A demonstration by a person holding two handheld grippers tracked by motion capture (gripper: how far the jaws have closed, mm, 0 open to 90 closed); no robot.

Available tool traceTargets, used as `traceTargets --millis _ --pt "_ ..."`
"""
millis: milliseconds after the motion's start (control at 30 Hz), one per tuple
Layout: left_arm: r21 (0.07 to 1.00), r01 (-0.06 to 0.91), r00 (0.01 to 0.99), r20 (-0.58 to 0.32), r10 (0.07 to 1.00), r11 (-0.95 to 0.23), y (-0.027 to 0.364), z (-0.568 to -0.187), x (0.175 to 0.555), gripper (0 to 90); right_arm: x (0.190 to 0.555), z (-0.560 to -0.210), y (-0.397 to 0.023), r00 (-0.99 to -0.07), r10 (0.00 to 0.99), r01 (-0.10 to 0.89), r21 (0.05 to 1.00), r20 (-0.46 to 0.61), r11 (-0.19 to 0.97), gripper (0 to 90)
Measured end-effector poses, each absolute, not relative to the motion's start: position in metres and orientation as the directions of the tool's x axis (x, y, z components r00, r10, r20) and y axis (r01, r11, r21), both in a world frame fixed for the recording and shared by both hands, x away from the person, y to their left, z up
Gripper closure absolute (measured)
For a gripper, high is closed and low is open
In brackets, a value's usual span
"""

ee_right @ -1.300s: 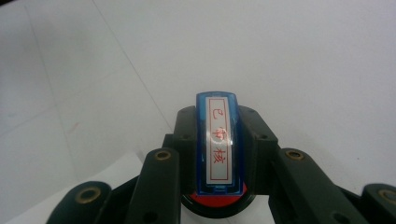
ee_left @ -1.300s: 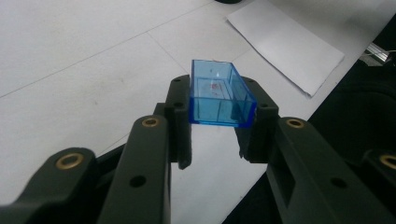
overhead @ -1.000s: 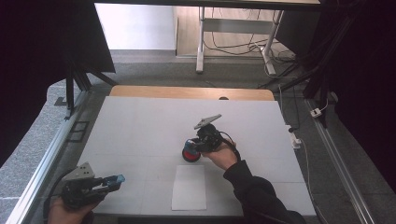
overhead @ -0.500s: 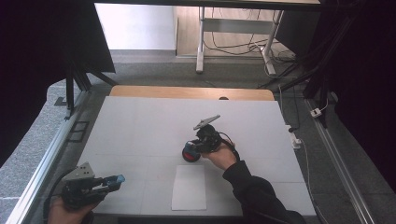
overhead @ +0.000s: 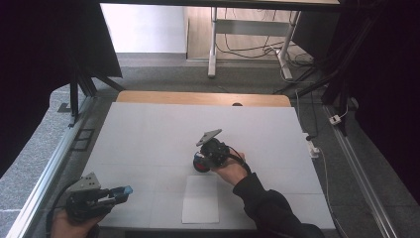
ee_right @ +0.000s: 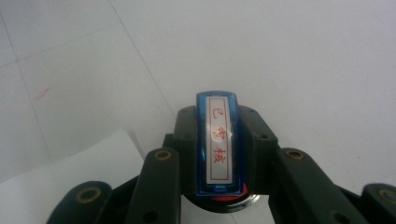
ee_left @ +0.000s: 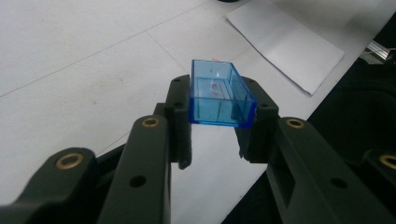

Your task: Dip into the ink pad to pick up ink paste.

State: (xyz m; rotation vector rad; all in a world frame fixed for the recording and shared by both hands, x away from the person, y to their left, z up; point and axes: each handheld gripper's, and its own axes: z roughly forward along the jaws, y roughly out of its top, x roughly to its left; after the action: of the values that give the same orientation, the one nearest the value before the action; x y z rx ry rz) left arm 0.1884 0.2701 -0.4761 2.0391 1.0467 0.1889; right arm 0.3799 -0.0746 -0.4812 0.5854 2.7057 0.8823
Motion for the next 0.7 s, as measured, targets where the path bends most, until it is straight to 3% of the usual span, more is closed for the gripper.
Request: traceTargets --millis 700 --pt "0.72 0.613 0.643 -0.217 0.734 -0.324 0.27 -0.476 0.189 68.0 0.402 -0.487 -0.096 -0.863 0.484 0.453 0.652 0.148 0.608 71.9"
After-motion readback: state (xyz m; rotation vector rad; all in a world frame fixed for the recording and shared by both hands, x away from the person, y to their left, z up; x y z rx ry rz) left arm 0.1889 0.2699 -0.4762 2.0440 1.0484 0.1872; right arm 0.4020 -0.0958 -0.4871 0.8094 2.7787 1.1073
